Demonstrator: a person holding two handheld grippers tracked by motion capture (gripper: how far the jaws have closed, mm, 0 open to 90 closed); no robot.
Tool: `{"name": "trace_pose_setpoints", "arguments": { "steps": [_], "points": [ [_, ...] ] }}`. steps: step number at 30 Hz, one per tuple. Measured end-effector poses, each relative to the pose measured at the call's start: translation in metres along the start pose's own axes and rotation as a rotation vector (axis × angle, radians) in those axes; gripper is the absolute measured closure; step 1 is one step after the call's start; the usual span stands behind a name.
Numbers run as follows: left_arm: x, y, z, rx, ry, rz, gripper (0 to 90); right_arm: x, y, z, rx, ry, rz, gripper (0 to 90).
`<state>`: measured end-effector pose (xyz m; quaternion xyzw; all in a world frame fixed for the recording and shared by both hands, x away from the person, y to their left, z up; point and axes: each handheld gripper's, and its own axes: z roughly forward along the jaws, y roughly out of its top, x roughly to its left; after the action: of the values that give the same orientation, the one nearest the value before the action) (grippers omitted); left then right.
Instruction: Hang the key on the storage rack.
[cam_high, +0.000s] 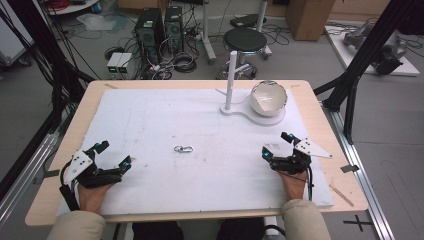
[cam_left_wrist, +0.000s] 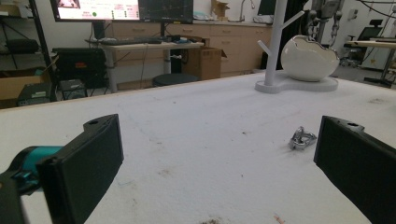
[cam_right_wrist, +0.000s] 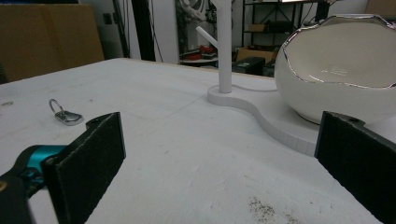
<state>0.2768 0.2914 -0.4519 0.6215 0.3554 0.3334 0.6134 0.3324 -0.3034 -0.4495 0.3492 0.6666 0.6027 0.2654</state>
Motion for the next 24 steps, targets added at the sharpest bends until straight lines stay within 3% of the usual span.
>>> {"name": "trace_pose_setpoints", "arguments": {
  "steps": [5,8,11,12,15,16,17,19,20,21,22,24],
  "points": [
    [0.006,0.003,0.002,0.022,-0.026,-0.037,1.8,0.0,0.0,0.0,0.002,-0.001,0.001,0.9],
    [0.008,0.008,0.003,0.02,-0.038,-0.026,1.8,0.0,0.0,0.0,0.003,-0.001,0.001,0.9],
    [0.013,0.032,0.009,0.034,-0.104,-0.005,1.8,0.0,0.0,0.0,-0.001,0.002,-0.007,0.9],
    [0.013,0.032,0.009,0.034,-0.104,-0.005,1.8,0.0,0.0,0.0,-0.001,0.002,-0.007,0.9],
    [0.017,0.056,0.019,0.073,-0.167,0.037,1.8,0.0,0.0,0.0,0.001,0.0,-0.002,0.9],
    [0.017,0.056,0.019,0.073,-0.167,0.037,1.8,0.0,0.0,0.0,0.001,0.0,-0.002,0.9],
    [0.017,0.067,0.026,0.104,-0.2,0.078,1.8,0.0,0.0,0.0,0.001,0.0,-0.003,0.9],
    [0.016,0.076,0.033,0.126,-0.242,0.102,1.8,0.0,0.0,0.0,-0.001,0.001,-0.005,0.9],
    [0.016,0.076,0.033,0.126,-0.242,0.102,1.8,0.0,0.0,0.0,0.002,0.0,-0.003,0.9],
    [0.015,0.087,0.043,0.165,-0.306,0.124,1.8,0.0,0.0,0.0,0.0,0.002,-0.005,0.9],
    [0.015,0.087,0.043,0.165,-0.306,0.124,1.8,0.0,0.0,0.0,-0.001,0.001,-0.005,0.9],
    [0.011,0.1,0.058,0.226,-0.372,0.173,1.8,0.0,0.0,0.0,0.001,-0.001,-0.001,0.9]
  ]
}}
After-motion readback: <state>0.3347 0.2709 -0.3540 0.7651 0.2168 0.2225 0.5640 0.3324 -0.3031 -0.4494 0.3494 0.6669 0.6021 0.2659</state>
